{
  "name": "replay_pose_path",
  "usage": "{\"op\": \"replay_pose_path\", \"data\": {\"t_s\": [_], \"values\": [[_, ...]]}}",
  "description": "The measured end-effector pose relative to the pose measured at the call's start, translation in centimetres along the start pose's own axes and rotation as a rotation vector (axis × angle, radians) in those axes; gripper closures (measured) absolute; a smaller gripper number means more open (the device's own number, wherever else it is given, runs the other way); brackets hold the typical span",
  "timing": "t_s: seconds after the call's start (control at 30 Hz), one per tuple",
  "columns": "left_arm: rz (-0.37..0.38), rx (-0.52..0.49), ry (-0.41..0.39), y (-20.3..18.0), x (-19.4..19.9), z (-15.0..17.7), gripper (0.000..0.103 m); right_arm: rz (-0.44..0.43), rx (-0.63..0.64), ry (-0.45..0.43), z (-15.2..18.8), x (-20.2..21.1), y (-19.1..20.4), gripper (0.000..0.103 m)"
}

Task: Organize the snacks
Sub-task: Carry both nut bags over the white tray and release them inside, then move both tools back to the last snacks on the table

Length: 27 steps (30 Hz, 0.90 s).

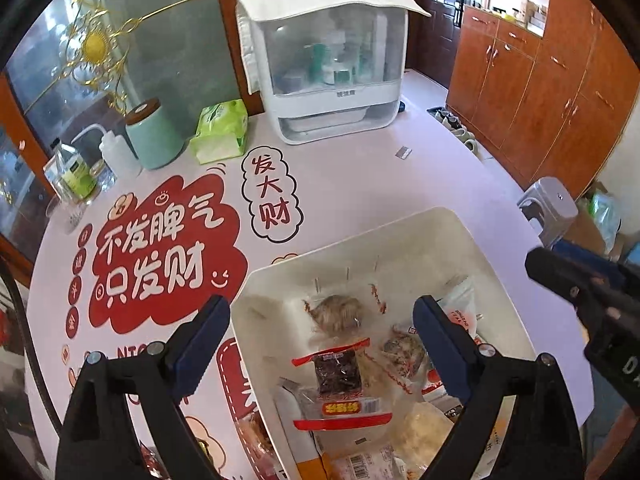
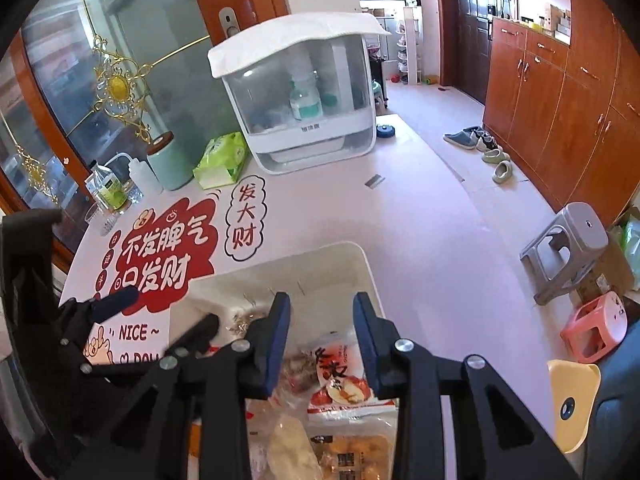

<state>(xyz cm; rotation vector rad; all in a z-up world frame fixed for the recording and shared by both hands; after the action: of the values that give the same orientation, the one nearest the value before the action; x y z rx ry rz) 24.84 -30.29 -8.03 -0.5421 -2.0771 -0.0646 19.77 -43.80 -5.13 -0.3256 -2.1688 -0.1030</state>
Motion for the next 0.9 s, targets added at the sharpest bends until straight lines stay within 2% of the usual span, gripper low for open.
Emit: {"op": "replay_pose_path", "data": {"t_s": [0.6, 0.9], "values": [[-0.001, -0.011, -0.040, 2.0, 5.6, 3.8, 0.011, -0.033, 0.025, 0.049, 3.9, 1.2, 1.7, 0.068], [-0.017, -0.010, -0.104, 5.9, 11.6, 4.5, 0.011, -0.089, 0.054, 0.017, 5.5, 4.3, 4.7, 0.058]]}}
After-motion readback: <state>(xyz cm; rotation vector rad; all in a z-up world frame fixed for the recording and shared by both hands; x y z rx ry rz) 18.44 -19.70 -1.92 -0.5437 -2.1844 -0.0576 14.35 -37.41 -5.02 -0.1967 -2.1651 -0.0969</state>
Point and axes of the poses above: each gripper's, at about its wrist camera, not at the fingertips, and x roughly against the way its jaws point, y to its left, z to its underside, the point moved 4 cm from there along -x, roughly the way its jaws point, and after that the axes turned 13 degrees about z, right-handed, at the moved point
